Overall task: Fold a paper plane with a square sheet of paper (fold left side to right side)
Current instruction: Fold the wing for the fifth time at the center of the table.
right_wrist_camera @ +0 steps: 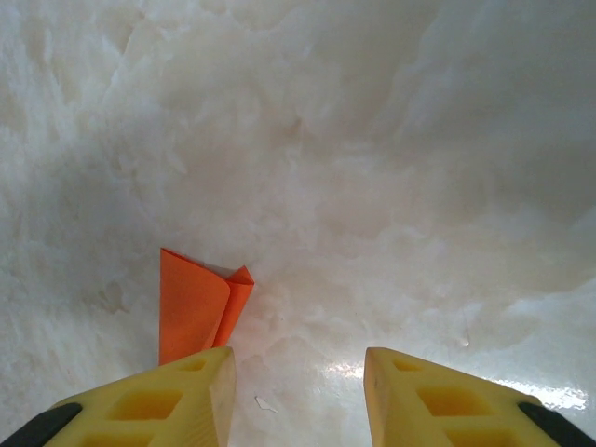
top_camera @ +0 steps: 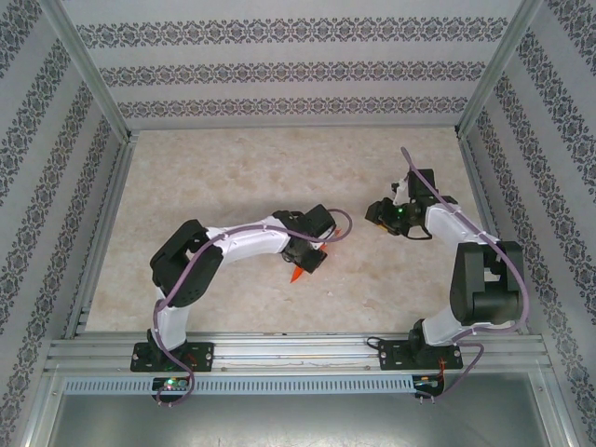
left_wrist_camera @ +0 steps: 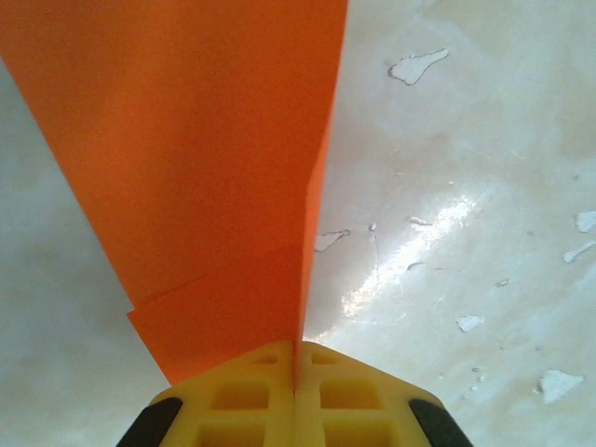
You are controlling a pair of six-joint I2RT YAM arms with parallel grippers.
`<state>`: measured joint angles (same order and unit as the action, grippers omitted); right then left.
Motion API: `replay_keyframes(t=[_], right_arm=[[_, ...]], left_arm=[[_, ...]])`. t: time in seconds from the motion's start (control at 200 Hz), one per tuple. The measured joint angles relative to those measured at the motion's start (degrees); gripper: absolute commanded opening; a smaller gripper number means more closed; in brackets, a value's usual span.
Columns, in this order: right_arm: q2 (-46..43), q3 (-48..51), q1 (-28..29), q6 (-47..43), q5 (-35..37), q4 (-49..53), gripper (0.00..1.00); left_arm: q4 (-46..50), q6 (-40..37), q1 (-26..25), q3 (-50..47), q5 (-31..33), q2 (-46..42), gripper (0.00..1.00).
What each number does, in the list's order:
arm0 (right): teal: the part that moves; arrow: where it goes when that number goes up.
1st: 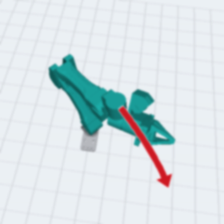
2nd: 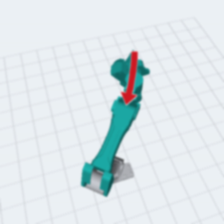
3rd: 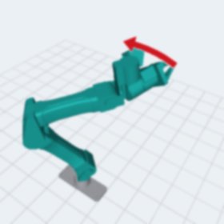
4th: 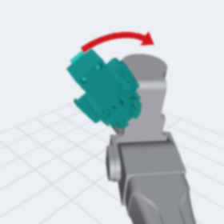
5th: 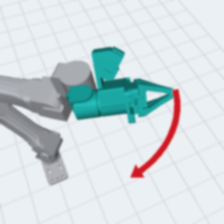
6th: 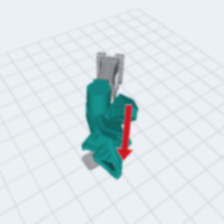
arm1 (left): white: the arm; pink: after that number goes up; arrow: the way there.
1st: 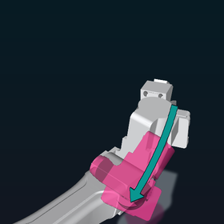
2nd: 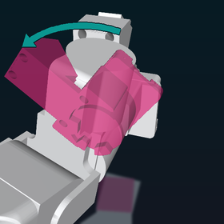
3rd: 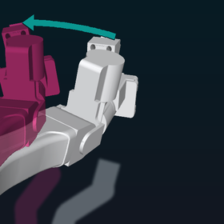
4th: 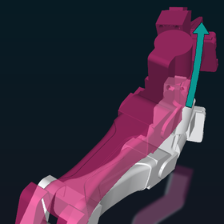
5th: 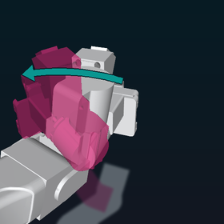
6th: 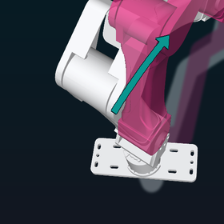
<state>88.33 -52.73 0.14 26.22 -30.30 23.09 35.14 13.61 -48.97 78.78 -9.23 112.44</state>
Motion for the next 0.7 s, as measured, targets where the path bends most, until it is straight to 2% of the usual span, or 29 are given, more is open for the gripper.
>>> replay_keyframes(t=[0.365,0.7], right_arm=[[0.0,3.8,2.34,-1.27,-3.67,-4.37,0.42],[-1.25,8.02,5.84,-0.96,-4.11,-9.49,0.44]], left_arm=[[-9.29,10.54,7.28,-5.18,-17.22,0.0,0.0],[-22.95,20.92,11.72,-11.82,-28.55,-0.02,0.0]])
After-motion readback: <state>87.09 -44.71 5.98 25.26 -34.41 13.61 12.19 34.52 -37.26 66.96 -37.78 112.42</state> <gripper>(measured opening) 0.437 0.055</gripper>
